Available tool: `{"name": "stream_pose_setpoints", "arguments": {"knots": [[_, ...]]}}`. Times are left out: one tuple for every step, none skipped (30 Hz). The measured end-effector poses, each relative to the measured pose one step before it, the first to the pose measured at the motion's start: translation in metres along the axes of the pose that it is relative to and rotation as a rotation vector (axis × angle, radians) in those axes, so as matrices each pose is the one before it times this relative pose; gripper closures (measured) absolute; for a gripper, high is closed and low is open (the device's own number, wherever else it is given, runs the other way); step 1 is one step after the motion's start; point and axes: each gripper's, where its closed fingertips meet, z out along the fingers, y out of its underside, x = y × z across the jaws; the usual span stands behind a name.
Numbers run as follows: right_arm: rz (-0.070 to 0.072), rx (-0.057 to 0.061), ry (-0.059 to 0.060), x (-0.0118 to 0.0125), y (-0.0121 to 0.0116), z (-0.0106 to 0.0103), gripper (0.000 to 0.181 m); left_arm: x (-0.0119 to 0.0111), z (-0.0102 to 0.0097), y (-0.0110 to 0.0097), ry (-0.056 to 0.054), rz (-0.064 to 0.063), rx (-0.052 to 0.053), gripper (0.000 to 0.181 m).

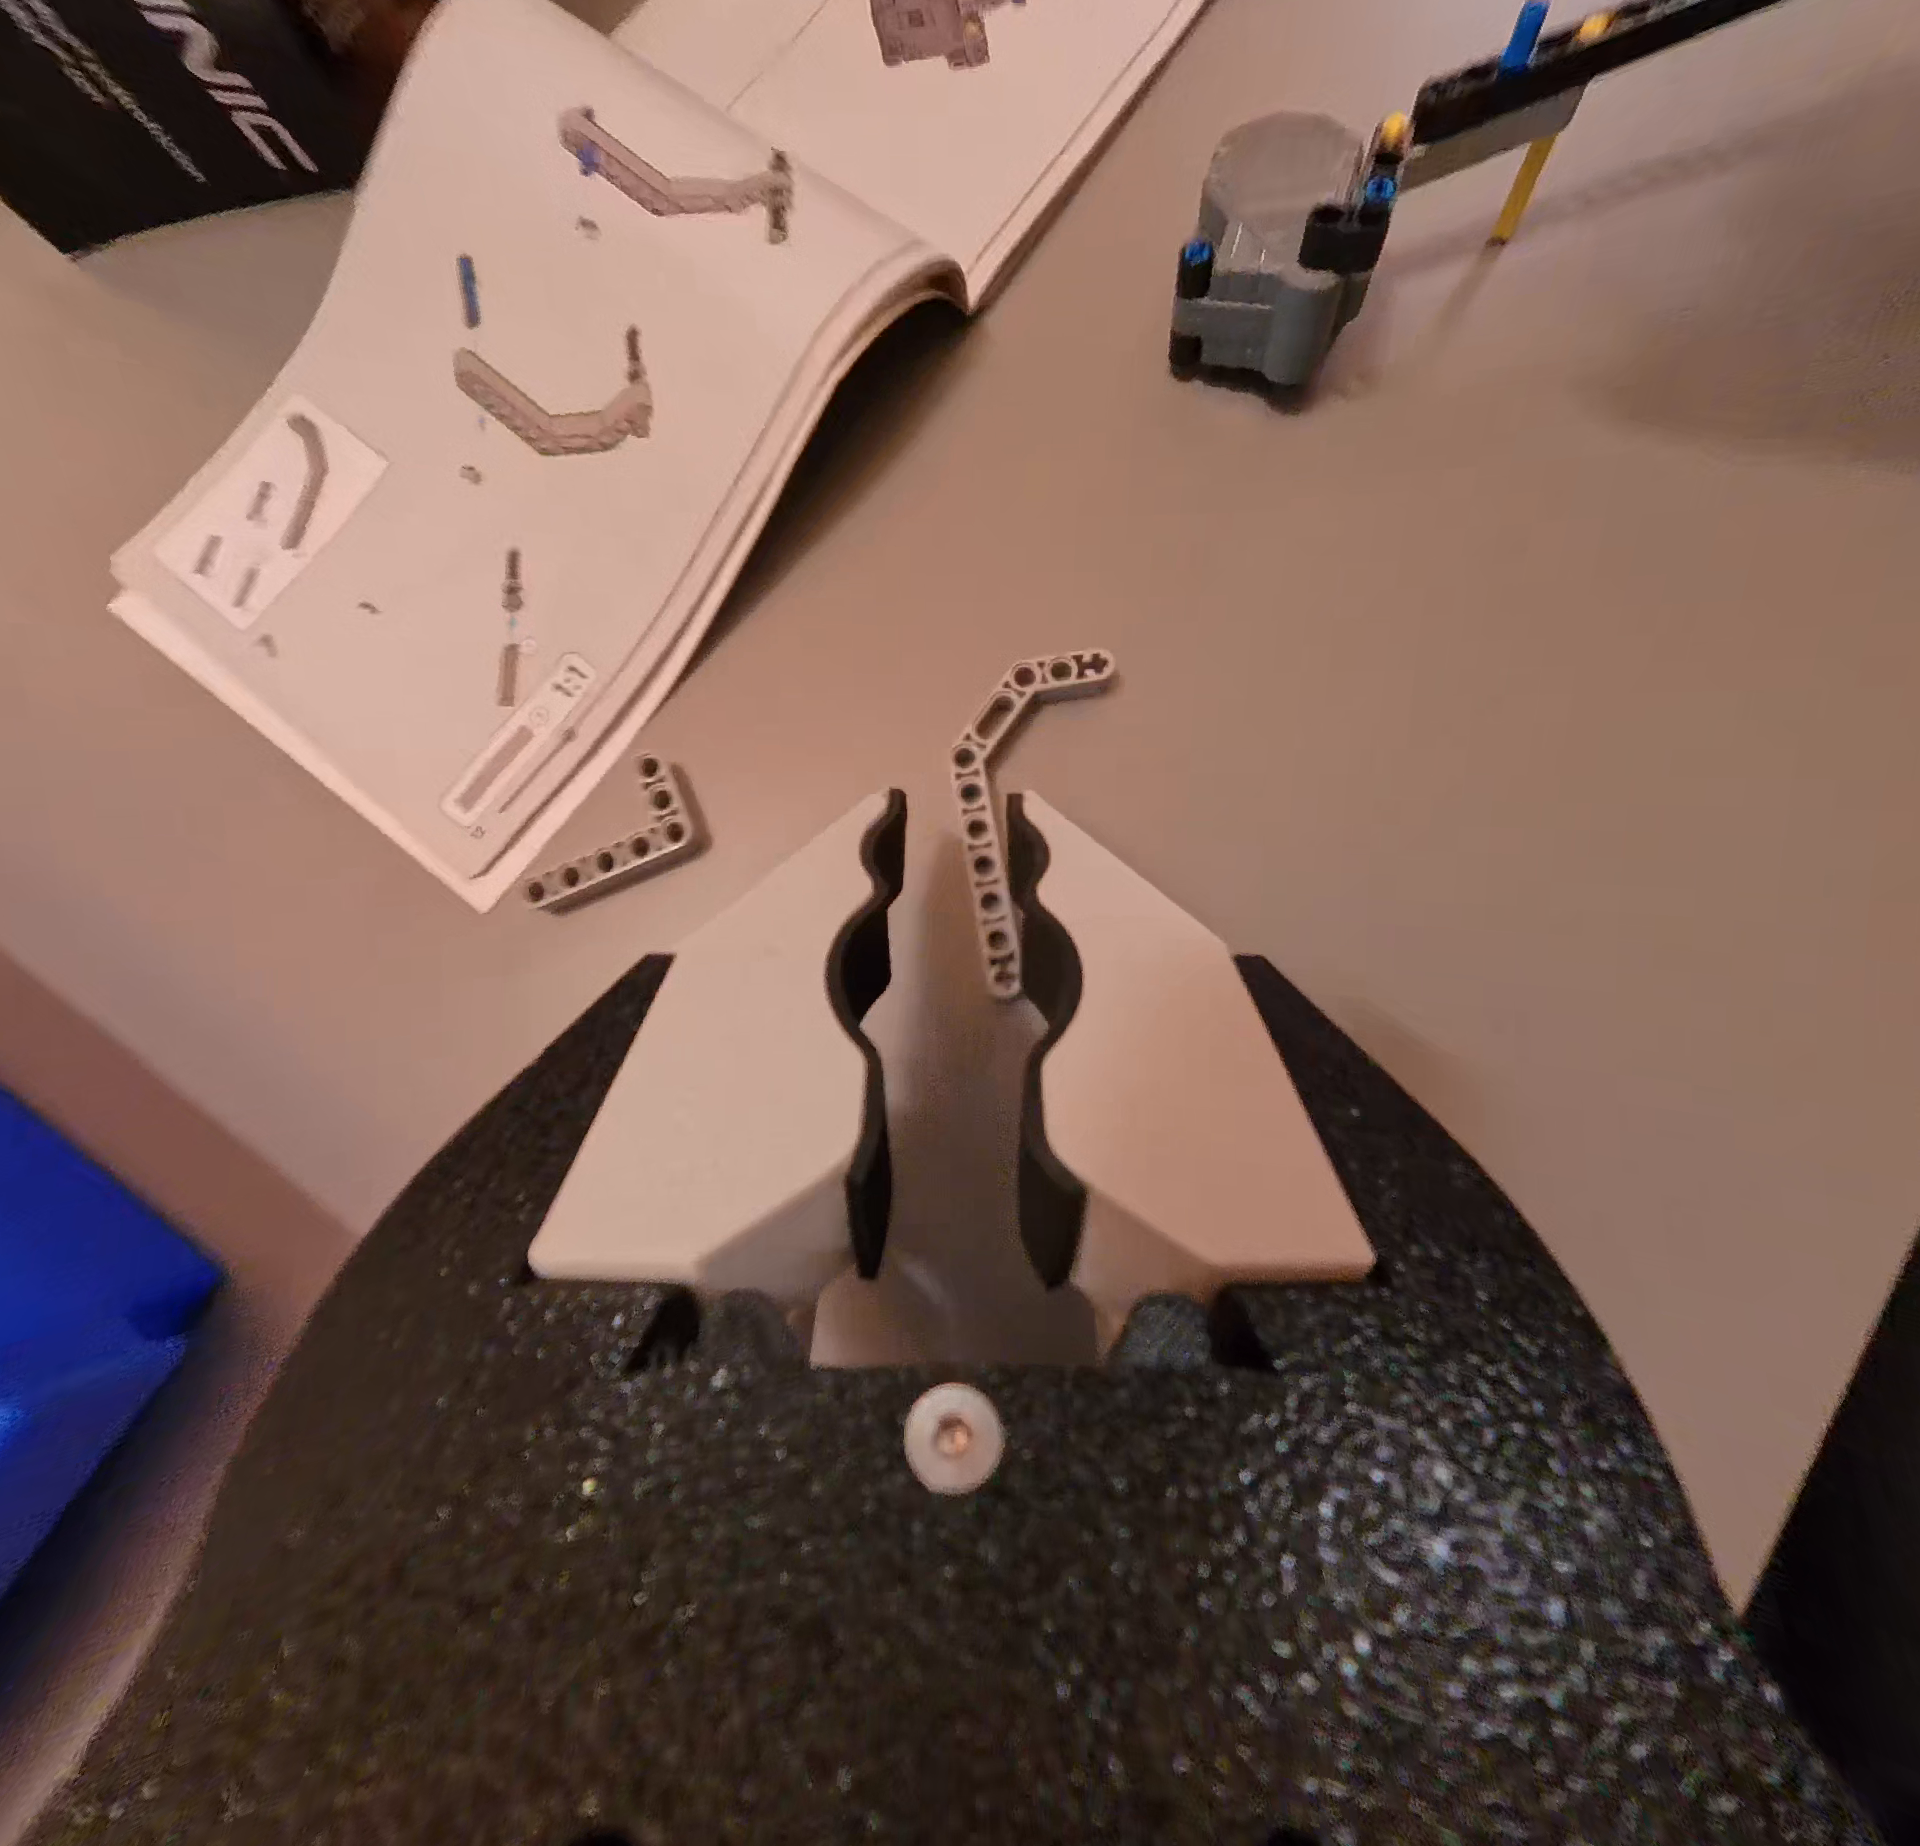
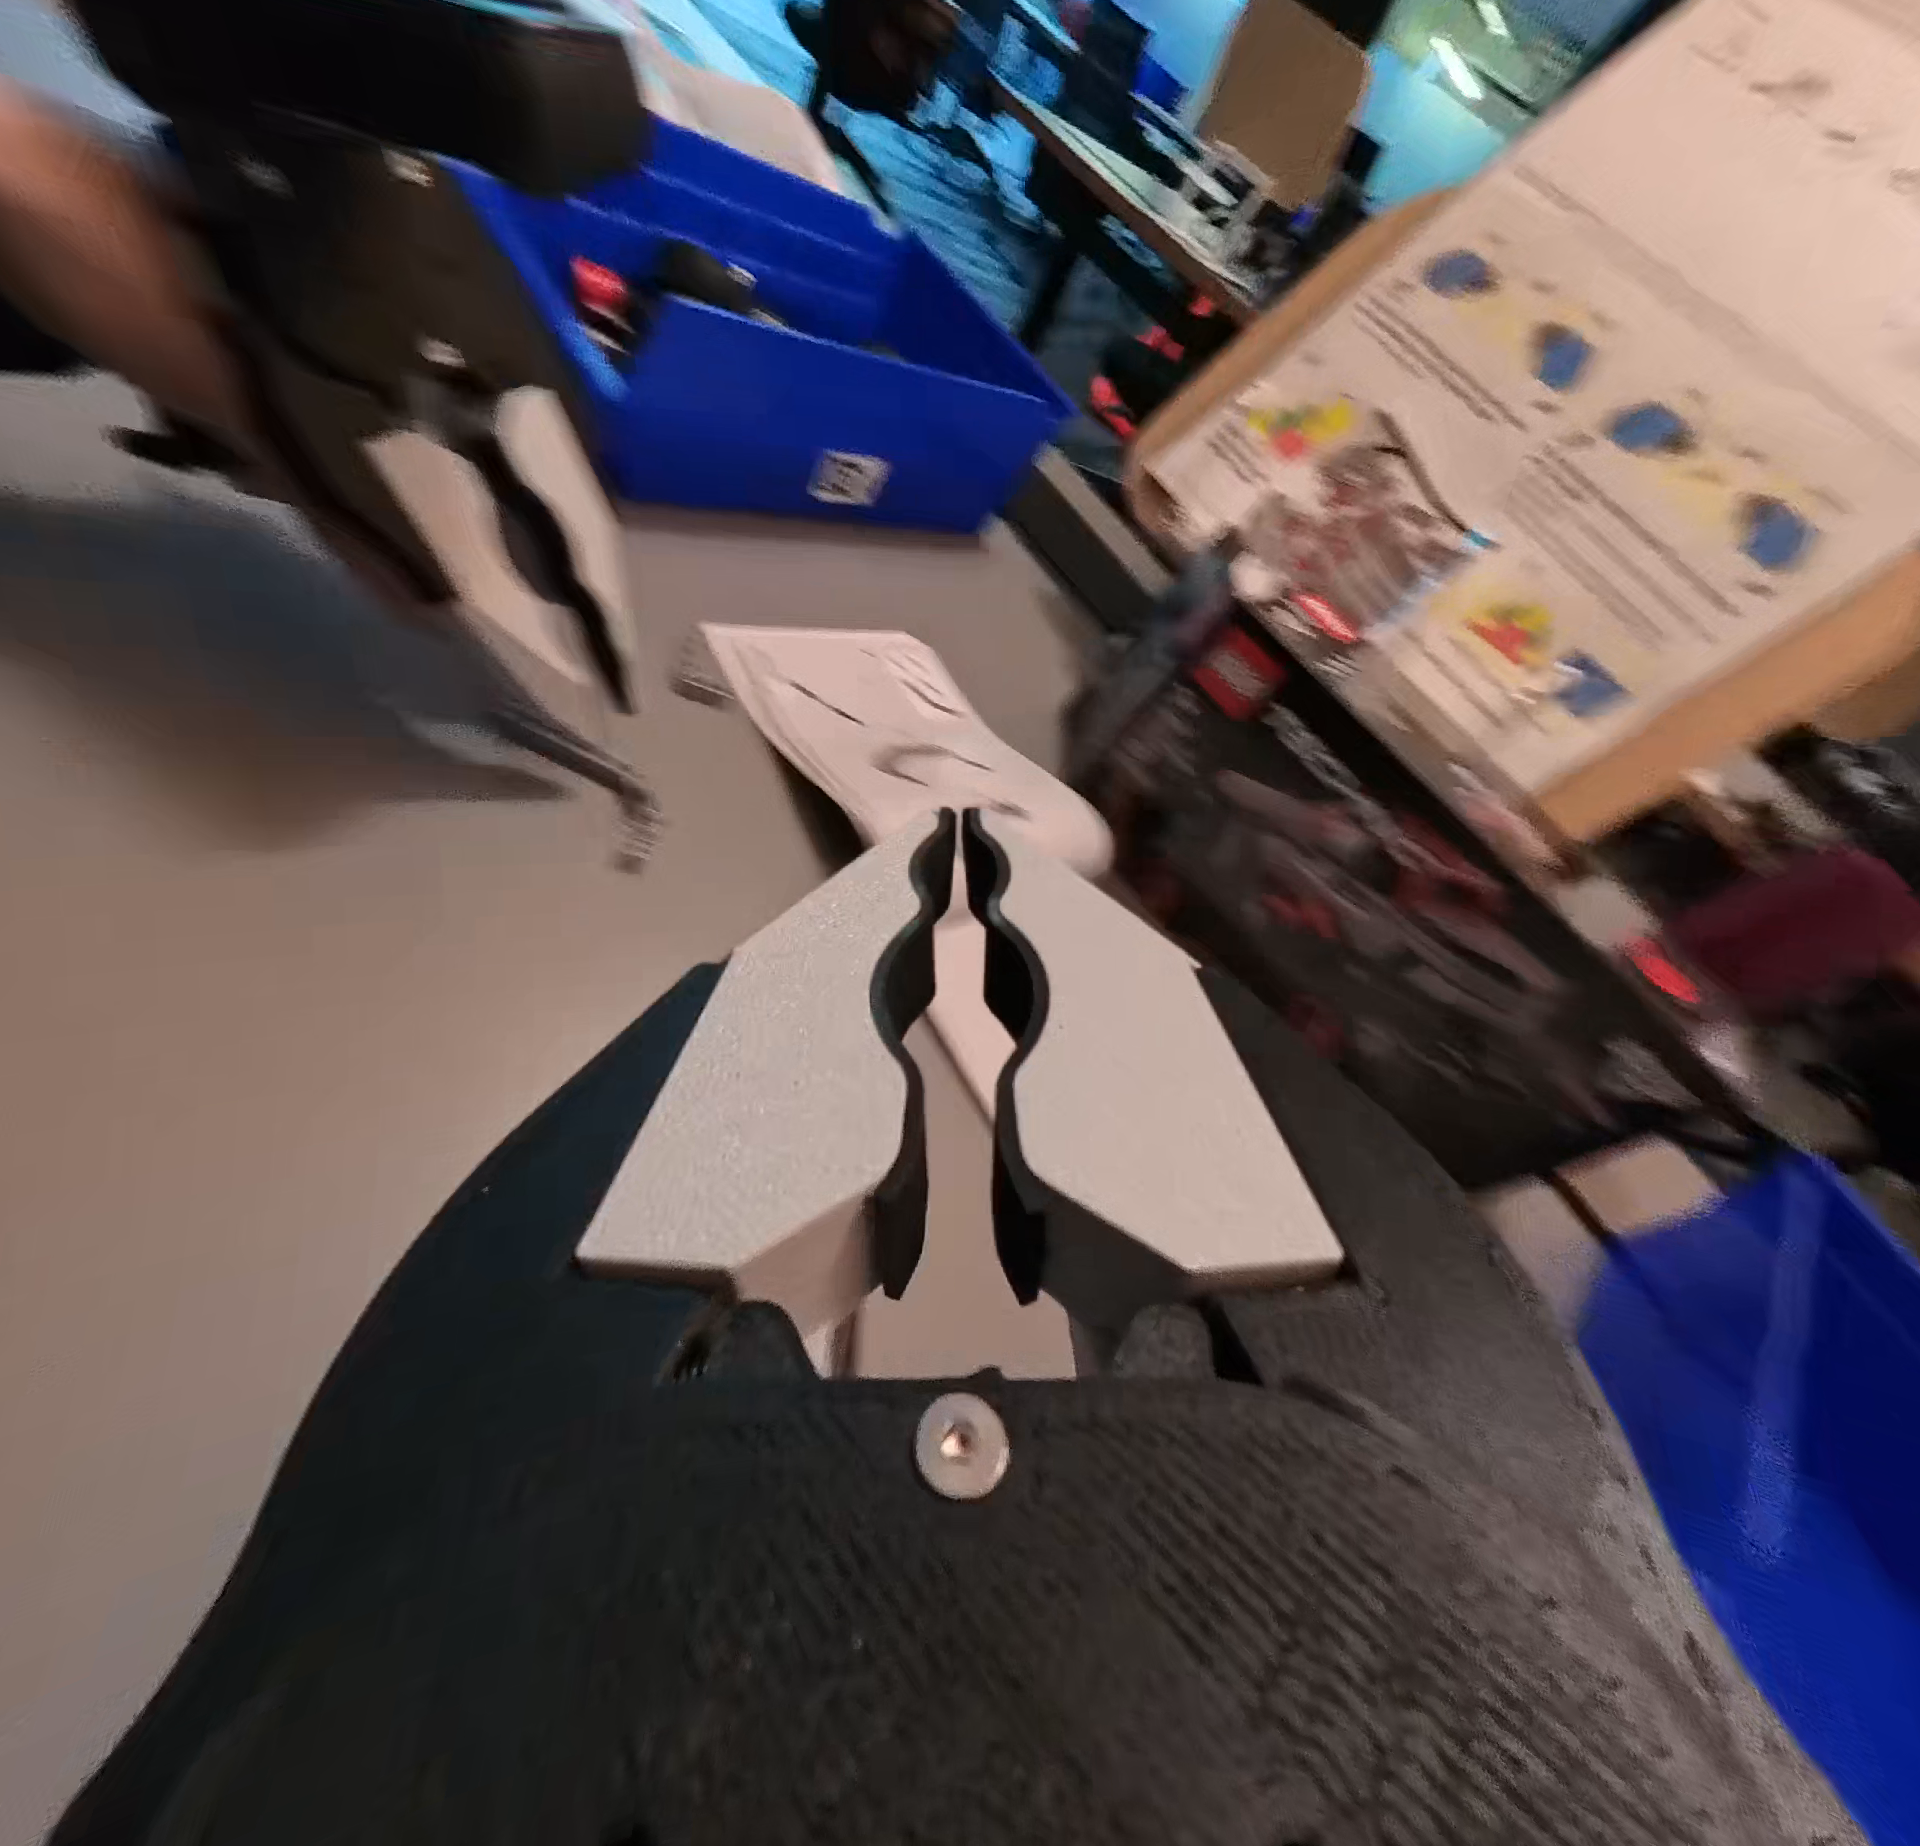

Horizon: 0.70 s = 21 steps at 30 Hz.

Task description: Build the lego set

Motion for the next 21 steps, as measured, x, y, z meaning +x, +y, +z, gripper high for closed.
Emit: {"name": "stream_pose_setpoints", "arguments": {"knots": [[0.0038,0.0203,-0.0694,-0.02242,-0.00561,0.00806,0.181,-0.00378,-0.00889,-0.00222,0.0008,-0.0062,0.0193,0.164],[-0.0204,0.0217,-0.0902,-0.02434,-0.00294,0.0104,0.18,-0.00725,-0.0118,-0.00138,-0.015,-0.0023,0.0168,0.165],[-0.0253,0.0139,-0.0783,-0.02159,0.00048,0.01248,0.177,-0.0124,-0.01394,0.00081,-0.0405,-0.0011,0.0055,0.166],[0.001,-0.0082,-0.0351,-0.01304,0.00379,0.01352,0.177,-0.01725,-0.01487,0.00227,-0.0634,-0.0006,-0.0003,0.168],[0.0014,-0.0002,-0.0194,-0.00875,0.00327,0.01352,0.176,-0.02023,-0.01446,0.00258,-0.0711,-0.0045,0.0017,0.169],[-0.0021,0.01,-0.0133,-0.00624,0.00227,0.01269,0.176,-0.02065,-0.013,0.00313,-0.0604,-0.0128,0.0022,0.169],[0.0164,0.0094,-0.0038,-0.00332,0.00114,0.01189,0.175,-0.01975,-0.01082,0.00401,-0.0445,-0.0237,-0.0028,0.17],[0.0215,0.0092,-0.0162,-0.00374,-0.00078,0.01115,0.174,-0.01884,-0.00876,0.00463,-0.0324,-0.0299,-0.0109,0.17],[0.0158,0.0071,-0.0191,-0.00259,-0.00167,0.01032,0.174,-0.01762,-0.00657,0.00473,-0.0223,-0.0242,-0.0158,0.17],[0.0099,-0.0015,0.001,0.00211,-0.00151,0.00982,0.174,-0.01609,-0.00451,0.00424,-0.0147,-0.0126,-0.0175,0.17],[-0.0031,-0.0119,0.0131,0.00509,-0.00116,0.00866,0.174,-0.01554,-0.00235,0.00308,-0.0152,-0.0049,-0.0141,0.17],[-0.0102,-0.0167,0.0119,0.00585,-0.00059,0.00794,0.174,-0.01459,-0.00064,0.00218,-0.0147,-0.0058,-0.0123,0.17],[-0.0016,-0.0181,0.0102,0.0058,0.00059,0.0075,0.173,-0.01231,0.00079,0.00226,-0.0051,-0.01,-0.0189,0.171],[0.01,-0.0074,0.0048,0.00436,-0.00026,0.00643,0.172,-0.01032,0.00172,0.00173,0.001,-0.0074,-0.0202,0.171],[0.0154,0.0108,-0.0087,0.00142,-0.0021,0.00472,0.172,-0.00935,0.00223,-0.00038,-0.0011,-0.0014,-0.011,0.171],[0.0195,0.0193,-0.004,0.00112,-0.0017,0.0033,0.172,-0.00839,0.00272,-0.0021,-0.0002,0.0069,-0.0051,0.172],[0.014,0.0114,0.0019,0.00131,0.00066,0.00233,0.173,-0.00712,0.00388,-0.00268,0.0047,0.019,-0.0067,0.172],[-0.005,0.0107,-0.0066,-0.0006,0.00166,0.00157,0.173,-0.00579,0.00549,-0.00208,0.0119,0.0268,-0.0137,0.173],[-0.0194,0.0162,-0.0152,-0.00267,0.00115,0.00077,0.173,-0.00458,0.00726,-0.00045,0.0215,0.0287,-0.0279,0.173],[-0.0283,0.0227,-0.005,-0.00178,0.0005,0.00015,0.173,-0.00409,0.00914,0.0013,0.0292,0.0306,-0.0411,0.172],[-0.0305,0.0267,0.017,0.00075,-0.00007,-0.00052,0.174,-0.00567,0.01047,0.00149,0.0222,0.0313,-0.0421,0.172]]}}
